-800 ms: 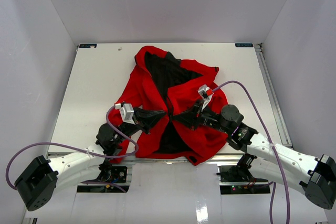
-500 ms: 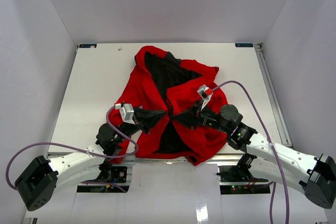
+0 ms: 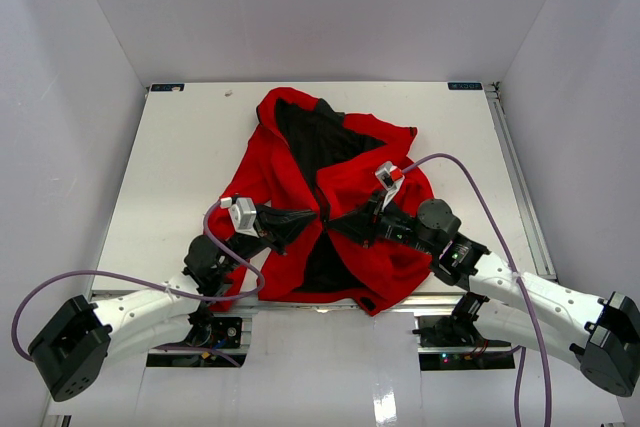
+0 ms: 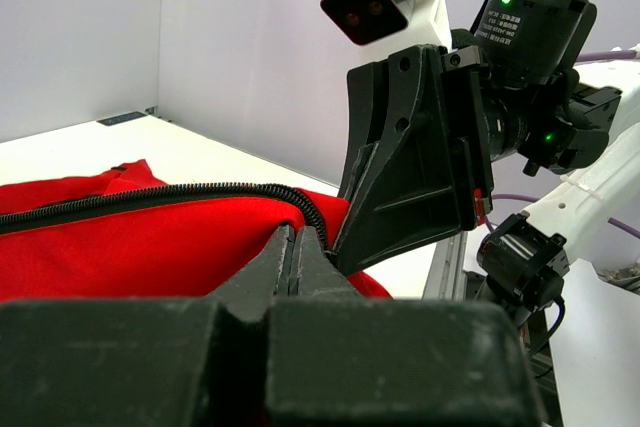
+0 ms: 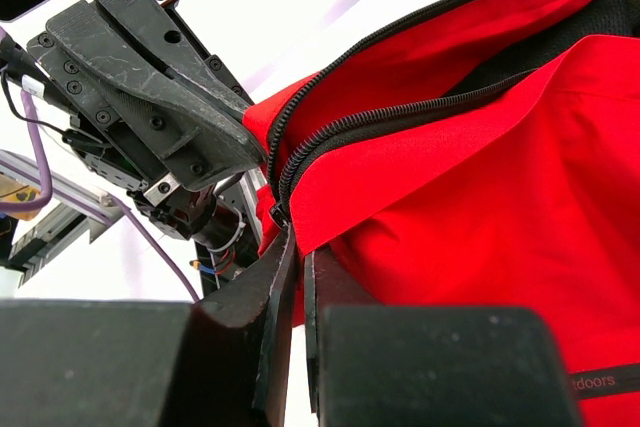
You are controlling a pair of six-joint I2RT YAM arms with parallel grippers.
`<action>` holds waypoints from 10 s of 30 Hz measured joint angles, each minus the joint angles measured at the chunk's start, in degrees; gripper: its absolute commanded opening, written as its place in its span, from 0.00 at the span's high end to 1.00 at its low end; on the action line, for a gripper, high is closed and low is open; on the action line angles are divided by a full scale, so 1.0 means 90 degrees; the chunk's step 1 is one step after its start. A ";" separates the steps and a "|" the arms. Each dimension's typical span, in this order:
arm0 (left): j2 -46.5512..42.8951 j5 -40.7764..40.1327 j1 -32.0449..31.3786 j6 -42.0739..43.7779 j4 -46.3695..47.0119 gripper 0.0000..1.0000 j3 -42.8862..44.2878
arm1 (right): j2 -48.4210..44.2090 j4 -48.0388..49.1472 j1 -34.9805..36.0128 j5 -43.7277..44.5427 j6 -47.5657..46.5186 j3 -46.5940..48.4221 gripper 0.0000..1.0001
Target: Zip up the jacket
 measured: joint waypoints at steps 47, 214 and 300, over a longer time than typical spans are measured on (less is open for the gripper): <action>0.0271 -0.0364 -0.0216 0.0549 -0.0077 1.00 0.0161 | 0.0040 -0.0015 0.0134 0.0786 0.0571 -0.0011 0.92; -0.0317 -0.0225 -0.0597 -0.0573 -0.3948 0.57 0.1311 | -0.1008 -0.0348 0.0395 0.1298 0.0050 -0.0598 0.92; 0.0667 0.2096 0.0588 -0.1841 -0.4260 1.00 0.0799 | 0.0030 -0.4182 0.0454 0.2876 -0.5107 0.2717 0.21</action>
